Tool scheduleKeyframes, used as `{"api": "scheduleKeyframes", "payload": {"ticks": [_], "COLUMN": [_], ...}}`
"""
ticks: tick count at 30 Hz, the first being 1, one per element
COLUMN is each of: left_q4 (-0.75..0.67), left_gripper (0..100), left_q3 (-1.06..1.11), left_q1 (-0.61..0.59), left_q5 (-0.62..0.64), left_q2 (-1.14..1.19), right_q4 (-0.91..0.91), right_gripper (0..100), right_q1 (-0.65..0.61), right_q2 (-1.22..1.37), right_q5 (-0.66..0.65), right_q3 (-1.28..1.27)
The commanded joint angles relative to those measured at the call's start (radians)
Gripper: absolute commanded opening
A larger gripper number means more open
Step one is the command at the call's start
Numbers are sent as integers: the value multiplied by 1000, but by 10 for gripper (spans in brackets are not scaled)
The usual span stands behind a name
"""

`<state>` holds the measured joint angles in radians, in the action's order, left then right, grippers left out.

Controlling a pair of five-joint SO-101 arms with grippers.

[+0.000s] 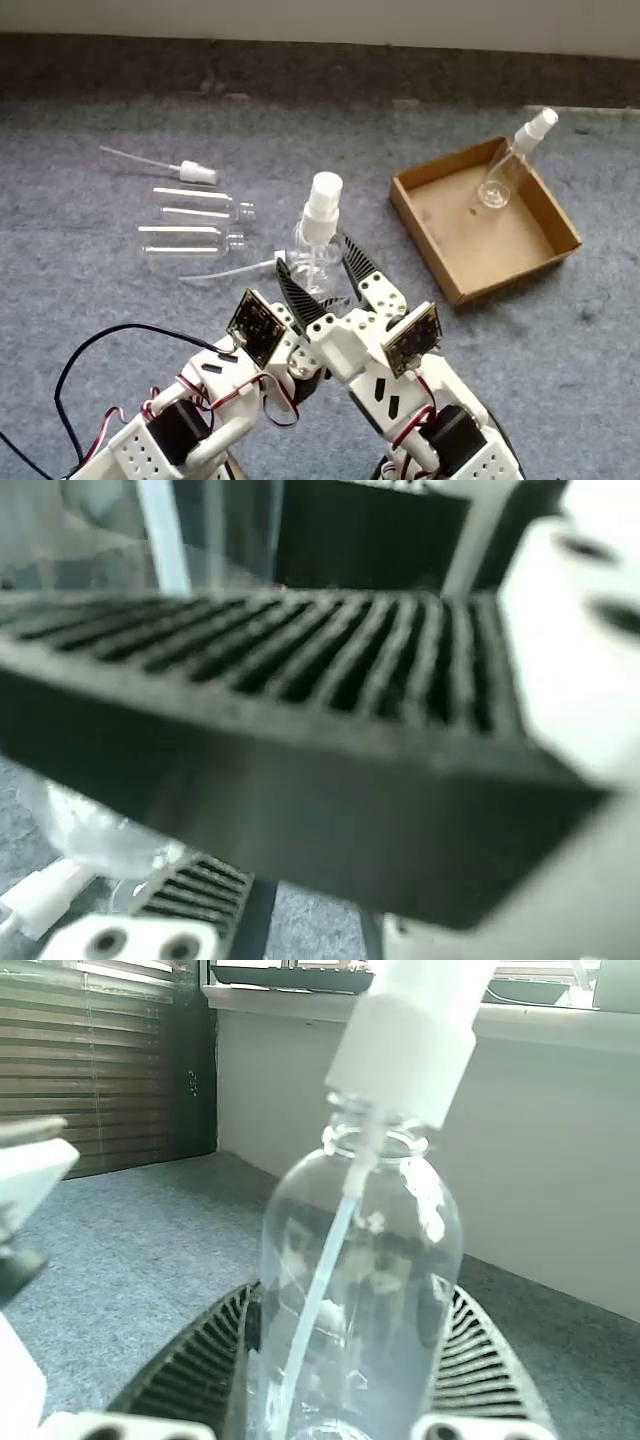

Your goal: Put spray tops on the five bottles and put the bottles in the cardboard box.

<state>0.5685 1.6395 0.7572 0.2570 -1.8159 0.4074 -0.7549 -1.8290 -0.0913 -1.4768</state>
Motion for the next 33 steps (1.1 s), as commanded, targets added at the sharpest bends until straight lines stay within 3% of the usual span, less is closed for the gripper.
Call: {"api": "scheduleKeyframes", "payload": {"ticks": [1, 20, 33], "left_q4": [-63, -133, -132], "left_gripper": [27, 27, 27], "left_q3": [-4, -4, -2], "left_q1": [-70, -277, -286], "left_q5": [-2, -2, -2], "left_q2": [-13, -13, -13], "right_q4": [38, 173, 246], "right_gripper": [131, 131, 131], "right_q1": [-12, -10, -10], "right_q2": [12, 12, 12], "right_q5": [2, 2, 2], "right_q3": [58, 58, 58]}}
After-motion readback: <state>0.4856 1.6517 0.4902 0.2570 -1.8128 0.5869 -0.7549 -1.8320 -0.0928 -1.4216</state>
